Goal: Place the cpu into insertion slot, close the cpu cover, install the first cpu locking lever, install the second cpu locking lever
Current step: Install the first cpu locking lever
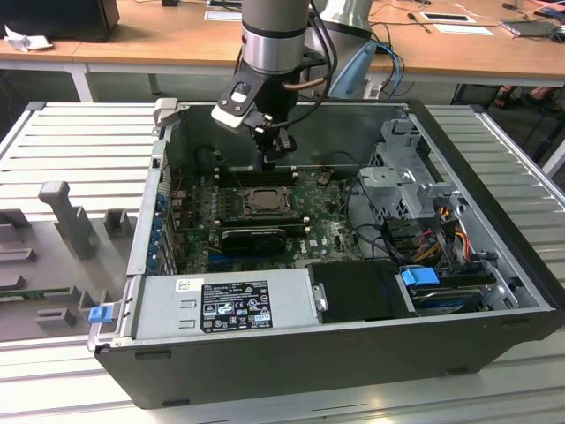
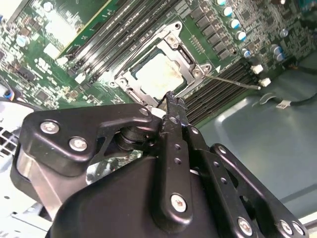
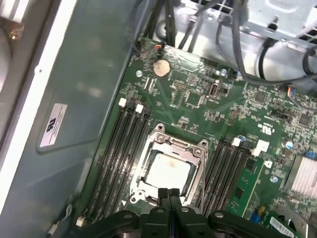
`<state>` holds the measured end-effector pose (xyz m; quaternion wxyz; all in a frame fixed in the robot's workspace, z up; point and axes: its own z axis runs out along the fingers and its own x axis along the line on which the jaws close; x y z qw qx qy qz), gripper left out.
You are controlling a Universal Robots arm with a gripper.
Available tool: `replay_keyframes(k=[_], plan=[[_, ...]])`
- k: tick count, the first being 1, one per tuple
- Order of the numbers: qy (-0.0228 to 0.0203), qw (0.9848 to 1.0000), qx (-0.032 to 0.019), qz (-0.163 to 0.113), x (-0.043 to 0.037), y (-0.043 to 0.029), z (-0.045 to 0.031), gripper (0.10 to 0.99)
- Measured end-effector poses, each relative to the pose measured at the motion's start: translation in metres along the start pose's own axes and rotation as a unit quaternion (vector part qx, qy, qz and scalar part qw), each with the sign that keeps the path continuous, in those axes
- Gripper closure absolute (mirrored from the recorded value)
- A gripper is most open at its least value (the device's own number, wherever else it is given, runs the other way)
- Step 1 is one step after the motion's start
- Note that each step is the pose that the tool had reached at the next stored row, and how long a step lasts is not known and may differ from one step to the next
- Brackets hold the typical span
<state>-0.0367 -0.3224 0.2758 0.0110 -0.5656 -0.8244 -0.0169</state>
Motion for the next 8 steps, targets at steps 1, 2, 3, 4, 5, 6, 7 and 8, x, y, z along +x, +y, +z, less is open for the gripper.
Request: replay_keyframes(k=[1,2,3,4,5,6,7,8], plan=[[0.0001,0.9999,0.0005,-0.01,0.0,0.0,0.0,0.98],[0.0001,0.9998,0.0007,-0.018,0.0,0.0,0.0001,0.98],[0.0002,0.9995,0.0013,-0.031,0.0,0.0,0.0001,0.98],[0.0002,0.9989,0.0019,-0.047,0.0,0.0,0.0001,0.98],[0.0002,0.9985,0.0023,-0.055,0.0,0.0,0.0002,0.98],[0.0002,0.9979,0.0027,-0.064,0.0,0.0,0.0002,0.98],[0.0003,0.9967,0.0034,-0.081,0.0,0.0,0.0001,0.98],[0.0004,0.9958,0.0038,-0.092,0.0,0.0,0.0001,0.98]])
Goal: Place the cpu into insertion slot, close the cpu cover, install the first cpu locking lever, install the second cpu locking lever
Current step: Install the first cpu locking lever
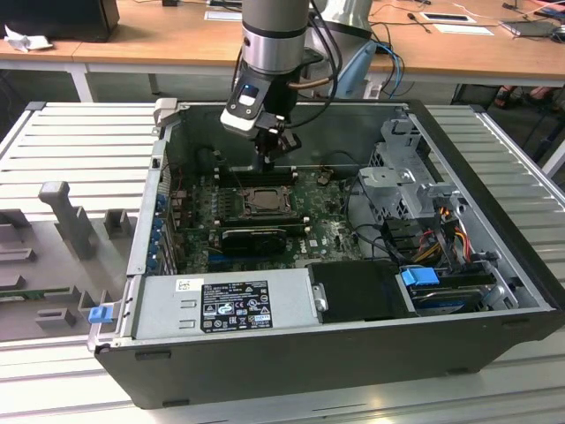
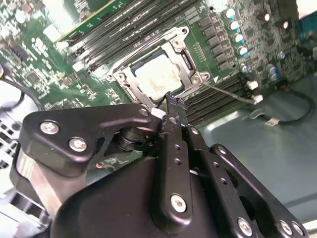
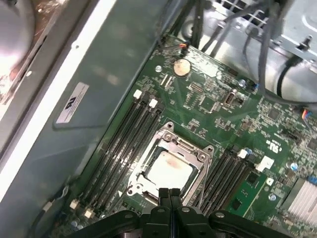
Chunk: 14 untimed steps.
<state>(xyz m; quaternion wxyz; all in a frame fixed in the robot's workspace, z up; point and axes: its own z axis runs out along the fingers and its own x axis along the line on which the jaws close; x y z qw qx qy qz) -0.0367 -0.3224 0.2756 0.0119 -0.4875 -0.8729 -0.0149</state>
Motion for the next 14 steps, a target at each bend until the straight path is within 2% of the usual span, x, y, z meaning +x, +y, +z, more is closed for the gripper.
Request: replay_keyframes(k=[4,9,14], plan=[[0.0001,0.9995,0.0006,-0.03,0.0,0.0,0.0,0.98],[-0.0034,0.9987,-0.0046,-0.051,0.0,0.0,0.0001,0.98],[-0.0031,0.9974,-0.0041,-0.072,0.0001,-0.0001,0.0,0.98]])
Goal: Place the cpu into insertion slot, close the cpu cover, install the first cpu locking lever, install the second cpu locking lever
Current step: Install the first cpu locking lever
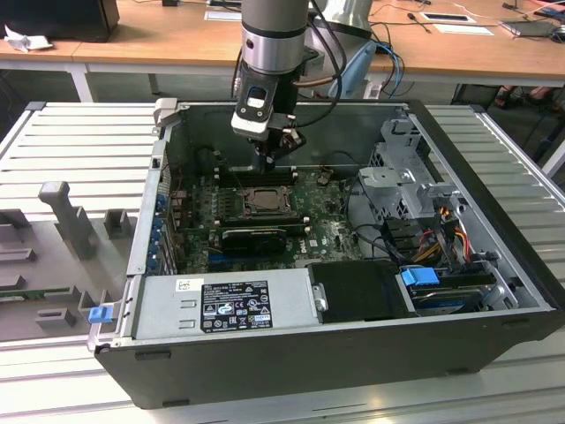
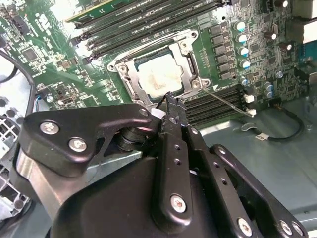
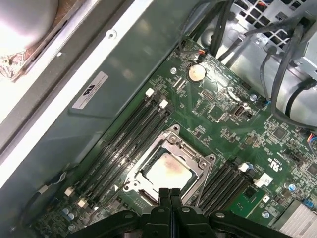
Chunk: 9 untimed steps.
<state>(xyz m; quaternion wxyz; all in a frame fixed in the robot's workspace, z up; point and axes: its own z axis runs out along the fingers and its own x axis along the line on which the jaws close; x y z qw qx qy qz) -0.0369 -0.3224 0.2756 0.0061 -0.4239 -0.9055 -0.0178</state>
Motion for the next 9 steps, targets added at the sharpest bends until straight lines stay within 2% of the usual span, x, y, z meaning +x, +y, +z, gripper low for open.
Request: replay_keyframes(k=[4,9], plan=[[0.0004,0.9998,0.0003,-0.022,0.0,0.0,0.0,0.98],[0.0012,0.9984,0.001,-0.056,0.0,0.0,0.0001,0.98]])
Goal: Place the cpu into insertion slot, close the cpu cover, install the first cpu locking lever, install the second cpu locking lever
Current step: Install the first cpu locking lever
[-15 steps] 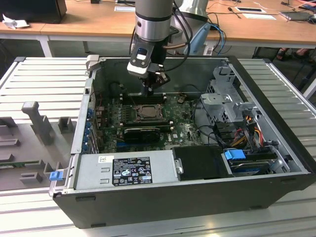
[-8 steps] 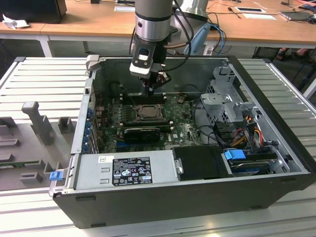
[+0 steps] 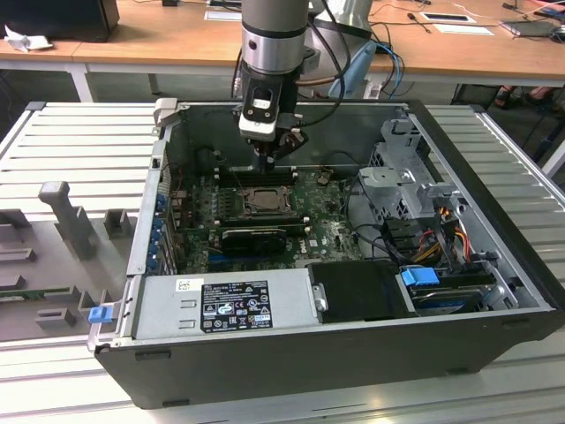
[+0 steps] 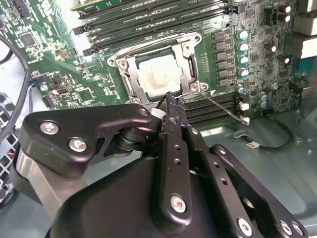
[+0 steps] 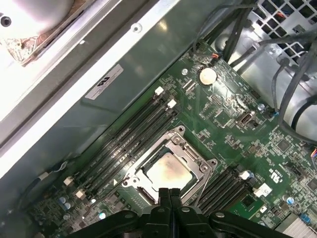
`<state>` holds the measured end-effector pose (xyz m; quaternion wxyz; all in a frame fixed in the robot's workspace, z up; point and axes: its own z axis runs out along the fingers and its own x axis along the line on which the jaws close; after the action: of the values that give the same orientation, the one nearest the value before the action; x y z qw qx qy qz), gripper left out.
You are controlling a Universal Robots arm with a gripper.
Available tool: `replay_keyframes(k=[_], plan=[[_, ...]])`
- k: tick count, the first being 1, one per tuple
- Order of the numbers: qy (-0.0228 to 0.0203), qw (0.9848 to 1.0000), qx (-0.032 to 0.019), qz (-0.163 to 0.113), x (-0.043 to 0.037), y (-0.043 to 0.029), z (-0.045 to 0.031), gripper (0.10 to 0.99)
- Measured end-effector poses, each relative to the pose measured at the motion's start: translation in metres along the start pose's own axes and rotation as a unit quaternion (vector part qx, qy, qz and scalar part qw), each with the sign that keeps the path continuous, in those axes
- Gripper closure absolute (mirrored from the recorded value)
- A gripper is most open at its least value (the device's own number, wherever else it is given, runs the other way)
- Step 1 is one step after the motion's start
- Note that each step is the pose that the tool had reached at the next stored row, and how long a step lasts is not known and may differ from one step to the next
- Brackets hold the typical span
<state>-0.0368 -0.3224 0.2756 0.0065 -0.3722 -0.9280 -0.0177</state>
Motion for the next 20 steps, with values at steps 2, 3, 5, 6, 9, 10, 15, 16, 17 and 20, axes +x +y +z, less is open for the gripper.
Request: replay_keyframes(k=[2,3,5,6,9,10,15,16,17,20], plan=[[0.0003,0.9999,0.0003,-0.013,0.0,0.0,0.0,0.98],[0.0005,0.9998,0.0004,-0.02,0.0,0.0,0.0001,0.98],[0.0009,0.9994,0.0008,-0.034,0.0,0.0,0.0,0.98],[0.0012,0.9991,0.001,-0.043,0.0,0.0,0.0,0.98],[0.0018,0.9979,0.0016,-0.065,0.0,0.0,0.0001,0.98],[0.002,0.9972,0.0018,-0.074,0.0,0.0,0.0001,0.98],[0.0028,0.9945,0.0025,-0.105,0.0,0.0,0.0001,0.98],[0.003,0.9937,0.0027,-0.112,0.0,0.0,0.0001,0.98],[0.0033,0.9927,0.003,-0.121,0.0,0.0,0.0001,0.98],[0.0039,0.9896,0.0036,-0.144,0.0001,-0.0001,0.0002,0.98]])
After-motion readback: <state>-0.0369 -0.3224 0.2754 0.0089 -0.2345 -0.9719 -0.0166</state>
